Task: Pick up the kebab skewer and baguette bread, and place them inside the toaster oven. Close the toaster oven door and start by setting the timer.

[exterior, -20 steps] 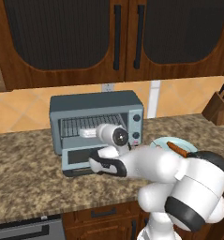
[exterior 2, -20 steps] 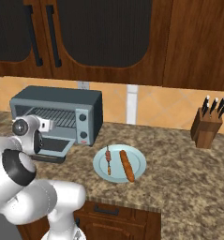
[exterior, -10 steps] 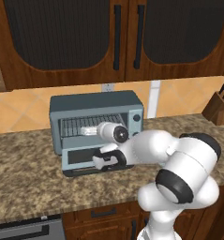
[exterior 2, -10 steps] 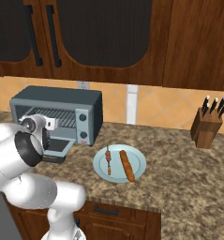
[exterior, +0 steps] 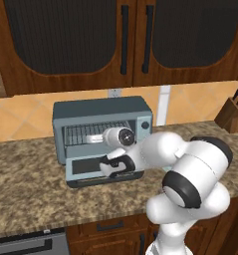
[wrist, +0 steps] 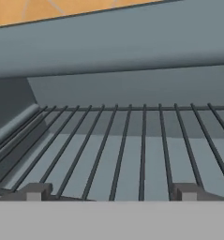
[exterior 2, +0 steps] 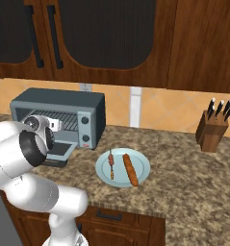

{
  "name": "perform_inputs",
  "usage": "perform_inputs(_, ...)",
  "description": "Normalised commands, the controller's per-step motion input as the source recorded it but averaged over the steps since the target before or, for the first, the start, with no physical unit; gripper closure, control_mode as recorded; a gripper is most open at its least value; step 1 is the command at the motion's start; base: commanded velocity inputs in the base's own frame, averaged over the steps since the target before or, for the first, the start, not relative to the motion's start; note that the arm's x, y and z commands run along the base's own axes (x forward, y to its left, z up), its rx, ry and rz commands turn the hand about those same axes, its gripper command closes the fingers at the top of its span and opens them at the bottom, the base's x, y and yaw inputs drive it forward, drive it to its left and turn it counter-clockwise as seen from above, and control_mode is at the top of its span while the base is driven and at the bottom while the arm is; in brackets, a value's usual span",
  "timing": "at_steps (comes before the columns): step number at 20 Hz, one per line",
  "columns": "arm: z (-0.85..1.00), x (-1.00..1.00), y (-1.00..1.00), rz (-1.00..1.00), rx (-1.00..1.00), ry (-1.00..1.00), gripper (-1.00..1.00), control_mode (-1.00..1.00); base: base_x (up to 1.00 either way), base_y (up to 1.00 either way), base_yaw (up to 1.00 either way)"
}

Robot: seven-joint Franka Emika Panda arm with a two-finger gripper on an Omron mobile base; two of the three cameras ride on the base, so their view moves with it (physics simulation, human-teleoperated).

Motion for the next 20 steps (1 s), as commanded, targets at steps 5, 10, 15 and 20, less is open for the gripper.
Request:
perform_inputs(5,-0.03,0.07,0.0,0.0,0.0,0.07,-1.0,-1.0,0.0,0.0,0.0)
perform_inputs(10,-0.09,0.03,0.0,0.0,-0.01,0.04,-1.0,-1.0,0.0,0.0,0.0)
perform_inputs(15,-0.27,-0.07,0.01,0.0,-0.03,0.06,-1.0,-1.0,0.0,0.0,0.0)
perform_inputs(20,0.04,0.01,0.0,0.0,0.0,-0.02,-1.0,-1.0,0.0,0.0,0.0)
